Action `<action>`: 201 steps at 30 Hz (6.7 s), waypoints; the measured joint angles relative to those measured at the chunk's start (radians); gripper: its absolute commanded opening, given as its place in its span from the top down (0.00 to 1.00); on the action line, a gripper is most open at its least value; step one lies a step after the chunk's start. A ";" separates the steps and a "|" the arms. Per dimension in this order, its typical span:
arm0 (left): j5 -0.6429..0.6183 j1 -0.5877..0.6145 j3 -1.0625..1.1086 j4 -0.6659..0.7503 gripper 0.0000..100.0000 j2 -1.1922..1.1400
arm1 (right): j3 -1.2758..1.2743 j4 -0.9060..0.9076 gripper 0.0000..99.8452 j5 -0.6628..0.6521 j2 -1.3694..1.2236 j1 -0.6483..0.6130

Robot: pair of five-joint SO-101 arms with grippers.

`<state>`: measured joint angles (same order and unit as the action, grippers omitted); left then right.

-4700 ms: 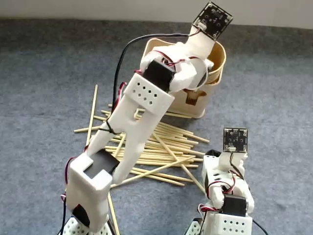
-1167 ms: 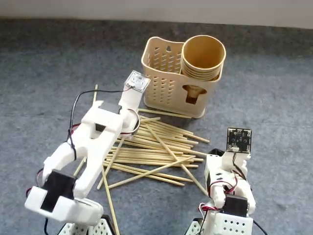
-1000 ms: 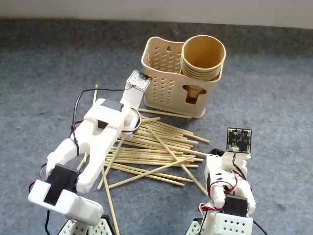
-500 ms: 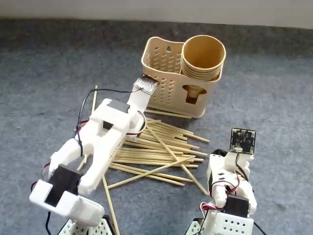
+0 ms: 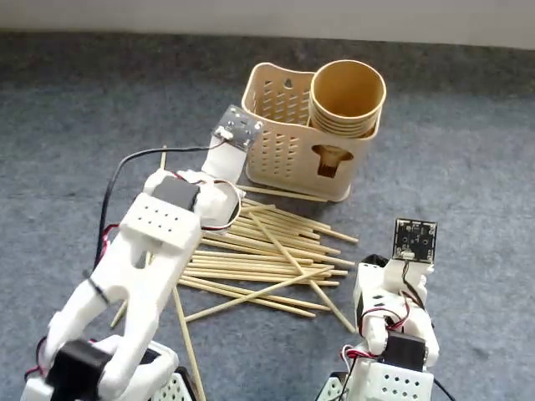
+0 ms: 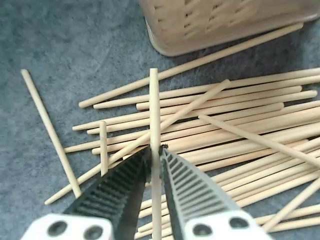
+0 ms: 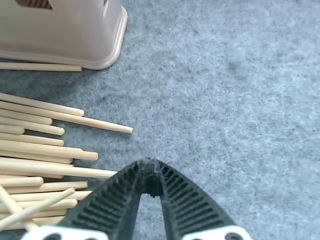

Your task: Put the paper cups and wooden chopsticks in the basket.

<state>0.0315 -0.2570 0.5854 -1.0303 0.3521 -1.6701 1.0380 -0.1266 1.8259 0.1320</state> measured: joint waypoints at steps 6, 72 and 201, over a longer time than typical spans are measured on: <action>0.000 0.017 -0.003 -0.023 0.99 0.244 | 0.000 0.000 0.99 0.000 0.000 0.000; -0.097 -0.046 -0.361 0.407 0.89 0.086 | 0.000 0.000 0.99 0.000 0.000 0.023; 0.080 0.641 0.727 -0.028 0.91 0.503 | 0.000 0.000 0.99 0.000 0.000 0.021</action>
<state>0.1112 0.3844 1.3126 -1.0579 0.8554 -1.6701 1.0380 -0.1266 1.8259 0.1534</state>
